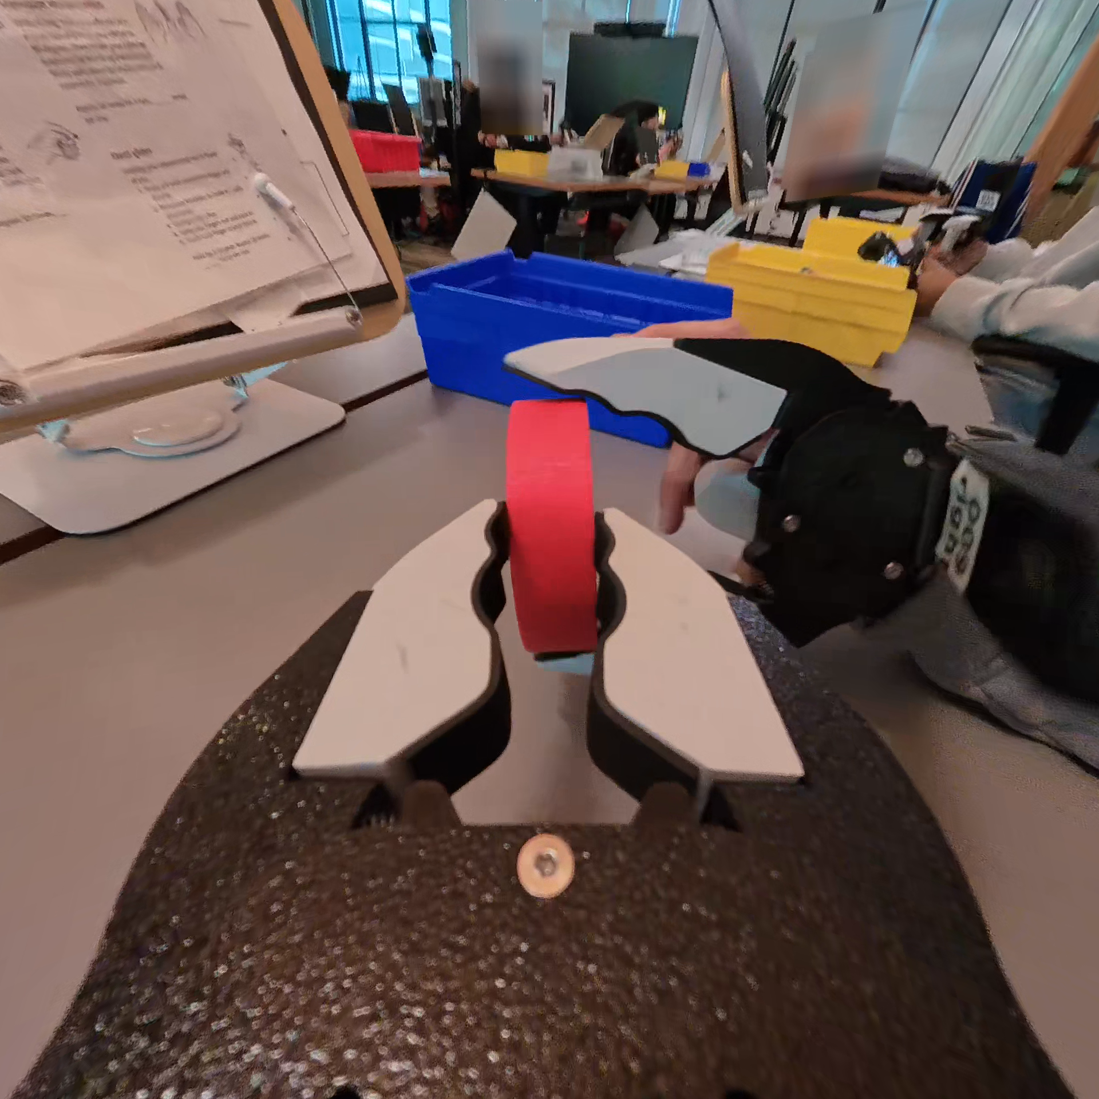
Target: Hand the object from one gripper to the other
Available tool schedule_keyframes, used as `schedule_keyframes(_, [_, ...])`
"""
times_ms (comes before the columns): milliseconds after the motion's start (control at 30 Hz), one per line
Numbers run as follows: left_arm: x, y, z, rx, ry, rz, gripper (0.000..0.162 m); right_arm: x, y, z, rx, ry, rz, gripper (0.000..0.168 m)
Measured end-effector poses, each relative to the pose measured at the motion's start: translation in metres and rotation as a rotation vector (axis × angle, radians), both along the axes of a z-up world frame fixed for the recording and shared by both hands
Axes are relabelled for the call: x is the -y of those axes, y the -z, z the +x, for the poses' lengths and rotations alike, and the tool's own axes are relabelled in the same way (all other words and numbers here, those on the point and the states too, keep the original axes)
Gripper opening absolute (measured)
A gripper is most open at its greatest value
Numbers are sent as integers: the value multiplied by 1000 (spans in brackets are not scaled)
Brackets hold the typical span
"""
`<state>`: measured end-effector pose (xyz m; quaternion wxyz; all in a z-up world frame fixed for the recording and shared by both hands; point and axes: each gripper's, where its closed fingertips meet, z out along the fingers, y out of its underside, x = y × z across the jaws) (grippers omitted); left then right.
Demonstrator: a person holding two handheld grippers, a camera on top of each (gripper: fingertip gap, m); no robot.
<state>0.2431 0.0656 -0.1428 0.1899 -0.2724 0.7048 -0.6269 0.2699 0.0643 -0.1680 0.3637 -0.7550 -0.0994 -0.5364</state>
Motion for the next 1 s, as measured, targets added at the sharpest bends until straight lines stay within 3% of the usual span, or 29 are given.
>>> schedule_keyframes(33, [-5, -3, 1, 29, -5, 0, 26, -2, -3, -8, -111, -81, 90, 116])
schedule_keyframes(100, [-14, -13, 0, 66, 15, -39, 26, 3, -15, -20, -331, -212, 277, 110])
schedule_keyframes(200, [-22, -37, -11, 54, 143, -247, 26, 15, -47, -35, -650, -447, 637, 100])
schedule_keyframes(267, [-29, -50, -17, 45, 221, -391, 26, 22, -63, -46, -861, -615, 809, 81])
schedule_keyframes(333, [-35, -58, -22, 33, 296, -496, 26, 24, -71, -54, -1014, -729, 896, 62])
schedule_keyframes(433, [-39, -64, -29, 40, 368, -586, 26, 17, -72, -57, -1088, -768, 948, 39])
schedule_keyframes(500, [-38, -66, -30, 43, 387, -613, 27, 8, -65, -59, -1097, -746, 918, 36])
schedule_keyframes(667, [-39, -65, -30, 68, 377, -585, 26, 4, -65, -57, -992, -711, 875, 30])
schedule_keyframes(733, [-38, -62, -27, 65, 334, -555, 28, 6, -66, -57, -864, -683, 830, 30])
schedule_keyframes(767, [-38, -62, -24, 61, 304, -548, 31, 9, -66, -55, -757, -644, 791, 29])
schedule_keyframes(833, [-40, -61, -19, 17, 267, -547, 65, 15, -68, -50, -497, -543, 678, 29])
schedule_keyframes(900, [-37, -54, -18, -120, 300, -528, 89, 24, -69, -43, -82, -404, 476, 29])
schedule_keyframes(967, [-35, -45, -18, -278, 344, -538, 95, 25, -62, -45, 292, -320, 188, 29])
schedule_keyframes(1000, [-33, -42, -20, -359, 379, -556, 94, 22, -58, -45, 358, -301, 112, 29])
